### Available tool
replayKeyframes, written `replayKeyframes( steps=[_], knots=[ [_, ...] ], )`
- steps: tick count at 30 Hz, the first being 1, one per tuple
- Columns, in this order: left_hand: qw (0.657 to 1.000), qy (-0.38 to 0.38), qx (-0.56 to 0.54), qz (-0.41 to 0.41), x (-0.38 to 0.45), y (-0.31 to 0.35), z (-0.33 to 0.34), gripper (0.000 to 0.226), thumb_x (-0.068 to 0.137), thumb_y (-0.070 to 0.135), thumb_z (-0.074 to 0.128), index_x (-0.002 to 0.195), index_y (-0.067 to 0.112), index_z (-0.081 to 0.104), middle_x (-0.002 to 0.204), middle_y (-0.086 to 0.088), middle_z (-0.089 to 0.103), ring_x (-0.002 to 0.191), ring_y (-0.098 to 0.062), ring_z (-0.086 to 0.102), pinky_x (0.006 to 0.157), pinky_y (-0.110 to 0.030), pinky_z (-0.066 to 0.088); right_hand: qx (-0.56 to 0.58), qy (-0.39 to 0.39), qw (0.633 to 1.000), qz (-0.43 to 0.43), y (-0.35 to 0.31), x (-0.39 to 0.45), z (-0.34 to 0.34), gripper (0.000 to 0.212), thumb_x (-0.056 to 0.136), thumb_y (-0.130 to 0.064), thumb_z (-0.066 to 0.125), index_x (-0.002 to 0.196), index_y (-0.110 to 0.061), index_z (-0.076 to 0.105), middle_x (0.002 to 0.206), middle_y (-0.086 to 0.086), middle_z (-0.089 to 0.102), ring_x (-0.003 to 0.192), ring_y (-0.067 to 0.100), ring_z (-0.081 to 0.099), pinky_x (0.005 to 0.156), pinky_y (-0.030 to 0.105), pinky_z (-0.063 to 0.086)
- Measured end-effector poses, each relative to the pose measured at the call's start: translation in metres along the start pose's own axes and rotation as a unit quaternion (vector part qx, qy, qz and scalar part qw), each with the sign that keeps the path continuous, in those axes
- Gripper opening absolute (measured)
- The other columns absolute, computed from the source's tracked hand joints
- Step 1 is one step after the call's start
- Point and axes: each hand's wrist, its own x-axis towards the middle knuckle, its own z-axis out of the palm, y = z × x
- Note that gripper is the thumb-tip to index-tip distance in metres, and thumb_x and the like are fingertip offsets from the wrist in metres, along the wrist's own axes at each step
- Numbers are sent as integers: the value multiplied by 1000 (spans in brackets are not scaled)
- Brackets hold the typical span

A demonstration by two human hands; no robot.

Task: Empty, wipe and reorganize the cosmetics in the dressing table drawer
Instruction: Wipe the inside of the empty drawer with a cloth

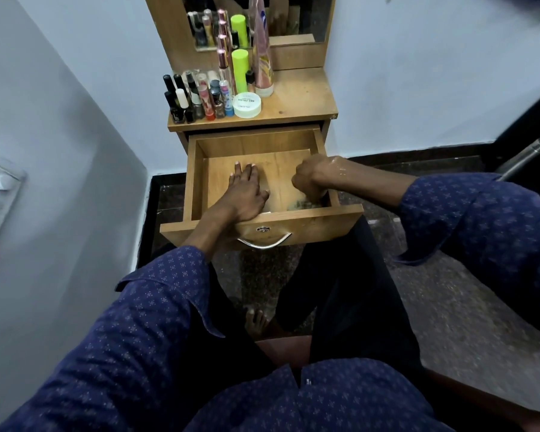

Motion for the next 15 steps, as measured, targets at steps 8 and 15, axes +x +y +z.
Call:
replayKeyframes(
  steps=[8,15],
  knots=[
    [1000,28,-12,-2,-6,8,7,73,113,32,39,165,3,-4,174,-15,-9,159,-32,-21,127,-41,-10,111,-82,990,-10,-27,-1,1,17,102,-13,48,96,-6,63,93,4,61,87,22,60,74,32,50],
    [999,32,-13,-7,-5,8,3,74,112,32,39,165,3,-3,174,-15,-8,159,-32,-20,129,-41,-9,208,-88,974,-16,-21,-3,-2,16,101,-7,49,106,-4,63,103,8,59,83,21,58,69,32,44]
  ],
)
